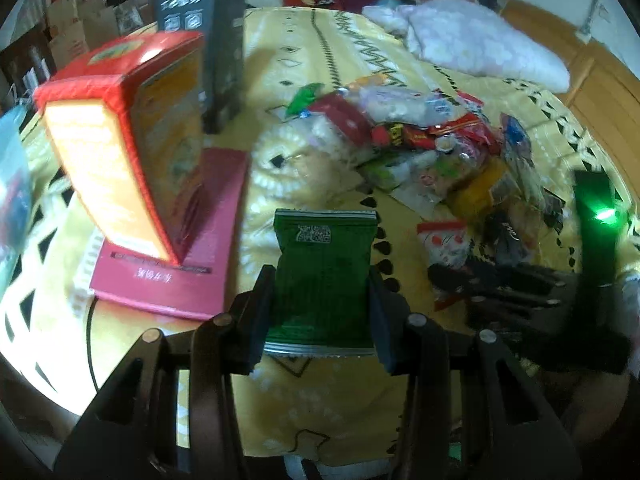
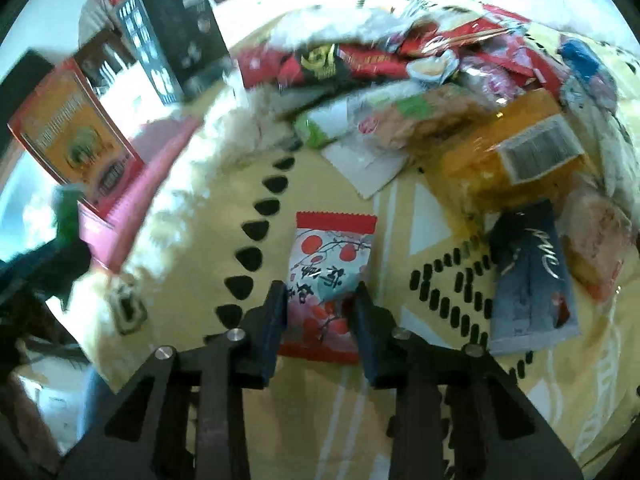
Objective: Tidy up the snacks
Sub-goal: 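Grasp the red-and-white candy packet with the right tool, then carry the green packet and red-and-white packet over the clear basin, then open both tools to drop the packets into the basin, then move both open tools back to the snack pile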
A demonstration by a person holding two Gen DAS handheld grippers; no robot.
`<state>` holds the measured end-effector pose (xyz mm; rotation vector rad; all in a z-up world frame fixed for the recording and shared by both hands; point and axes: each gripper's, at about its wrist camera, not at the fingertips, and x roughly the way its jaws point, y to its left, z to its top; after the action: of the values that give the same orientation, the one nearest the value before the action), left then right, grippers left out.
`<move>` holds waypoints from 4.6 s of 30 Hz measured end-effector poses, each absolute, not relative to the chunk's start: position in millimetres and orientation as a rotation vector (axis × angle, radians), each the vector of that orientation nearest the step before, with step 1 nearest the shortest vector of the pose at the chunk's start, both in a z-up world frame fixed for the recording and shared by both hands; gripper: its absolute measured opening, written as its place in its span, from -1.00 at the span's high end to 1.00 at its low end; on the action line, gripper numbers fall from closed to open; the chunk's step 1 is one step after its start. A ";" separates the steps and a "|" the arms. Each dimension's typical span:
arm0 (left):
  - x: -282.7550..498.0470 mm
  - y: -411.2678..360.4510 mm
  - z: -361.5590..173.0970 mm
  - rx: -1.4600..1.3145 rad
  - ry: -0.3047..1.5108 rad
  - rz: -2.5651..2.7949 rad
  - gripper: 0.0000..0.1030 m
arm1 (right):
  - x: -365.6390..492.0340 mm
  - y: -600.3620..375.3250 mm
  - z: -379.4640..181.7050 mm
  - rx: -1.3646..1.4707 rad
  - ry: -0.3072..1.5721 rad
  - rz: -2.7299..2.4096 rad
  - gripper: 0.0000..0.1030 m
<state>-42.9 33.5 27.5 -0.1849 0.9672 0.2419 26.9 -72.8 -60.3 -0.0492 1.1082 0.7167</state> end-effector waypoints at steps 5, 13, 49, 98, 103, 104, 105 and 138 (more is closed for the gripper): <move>-23.0 16.8 62.0 -0.111 0.904 0.185 0.14 | 26.4 -101.3 1.0 0.037 0.957 0.706 0.36; -43.5 107.2 170.6 -0.132 0.690 0.391 0.14 | 50.7 -70.3 119.2 0.077 0.756 0.826 0.35; -244.8 415.7 229.9 -0.347 0.649 1.062 0.14 | -102.7 387.9 242.5 -0.264 0.828 1.565 0.35; -247.8 420.8 206.0 -0.406 0.606 1.059 -0.45 | -103.3 388.1 221.5 -0.246 0.854 1.540 -0.31; -248.9 384.1 178.3 -0.441 0.588 0.912 -0.45 | -95.3 333.5 230.5 -0.205 0.750 1.533 -0.56; -244.5 377.1 170.8 -0.437 0.604 0.877 -0.45 | -89.8 312.1 229.5 -0.186 0.718 1.506 -0.69; -239.7 371.1 162.4 -0.426 0.626 0.850 -0.45 | -83.4 290.6 227.1 -0.162 0.693 1.478 -0.85; -116.6 242.1 110.4 -0.342 0.778 0.815 -0.38 | 13.2 -89.3 94.7 0.176 0.912 0.951 -0.85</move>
<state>-116.6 242.1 110.4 -0.3424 0.7780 0.8149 13.2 -89.3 94.7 0.1764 0.9122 0.9507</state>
